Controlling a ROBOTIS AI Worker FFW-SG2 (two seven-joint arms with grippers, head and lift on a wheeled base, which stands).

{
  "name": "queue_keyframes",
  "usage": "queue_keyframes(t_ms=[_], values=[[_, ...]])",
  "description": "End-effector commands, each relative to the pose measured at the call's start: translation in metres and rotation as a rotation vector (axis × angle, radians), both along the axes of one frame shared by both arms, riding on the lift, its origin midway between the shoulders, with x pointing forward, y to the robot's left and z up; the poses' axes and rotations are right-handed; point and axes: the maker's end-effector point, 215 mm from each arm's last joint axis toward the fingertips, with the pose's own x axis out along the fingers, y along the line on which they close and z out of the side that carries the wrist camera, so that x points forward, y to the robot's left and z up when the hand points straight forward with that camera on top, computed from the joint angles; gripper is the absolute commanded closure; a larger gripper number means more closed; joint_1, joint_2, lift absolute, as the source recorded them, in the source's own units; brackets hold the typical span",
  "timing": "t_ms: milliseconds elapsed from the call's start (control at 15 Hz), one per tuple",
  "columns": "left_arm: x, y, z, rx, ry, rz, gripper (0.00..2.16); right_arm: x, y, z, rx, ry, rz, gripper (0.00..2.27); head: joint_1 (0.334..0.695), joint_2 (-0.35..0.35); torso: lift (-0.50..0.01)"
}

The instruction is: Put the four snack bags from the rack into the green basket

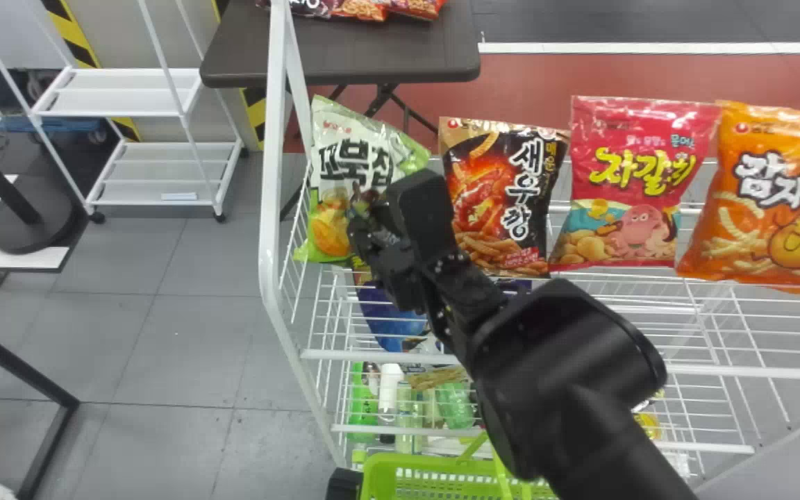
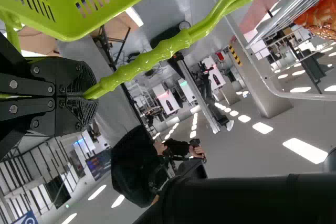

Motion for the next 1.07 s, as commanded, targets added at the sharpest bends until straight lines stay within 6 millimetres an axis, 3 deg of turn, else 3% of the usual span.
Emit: queue_keyframes(t_ms=[0, 133, 267, 533, 667, 733, 867, 1000], values=[[-0.004, -0.006, 0.000, 0.002, -0.008, -0.017, 2.11, -0.017, -0.003, 0.012, 0.003, -0.024, -0.008, 1.98, 0.695, 0.077, -0.006], [-0.004, -0.006, 0.000, 0.001, -0.011, -0.018, 2.11, -0.034, -0.003, 0.024, 0.051, -0.022, -0.006, 1.98, 0.695, 0.071, -0.006], [-0.006, -0.004, 0.000, -0.002, -0.011, -0.014, 2.11, -0.054, -0.015, 0.053, 0.101, -0.051, -0.033, 1.98, 0.695, 0.065, -0.006], [-0.002, 0.004, -0.001, 0.007, -0.008, 0.007, 2.11, -0.092, -0.116, 0.063, 0.075, -0.061, -0.161, 1.98, 0.695, 0.008, -0.006], [0.000, 0.008, -0.002, 0.012, -0.003, 0.018, 2.11, -0.118, -0.172, 0.072, 0.066, -0.057, -0.206, 1.98, 0.695, -0.080, -0.006], [0.001, 0.007, -0.002, 0.012, -0.001, 0.021, 2.11, -0.134, -0.196, 0.073, 0.065, -0.037, -0.225, 1.98, 0.695, -0.175, -0.006], [0.004, 0.007, -0.005, 0.025, 0.000, 0.033, 2.11, -0.176, -0.244, 0.059, 0.016, 0.095, -0.271, 1.98, 0.695, -0.279, -0.006], [0.009, 0.008, -0.003, 0.020, -0.002, 0.051, 2.11, -0.213, -0.272, 0.034, -0.044, 0.244, -0.279, 1.98, 0.695, -0.350, -0.006]])
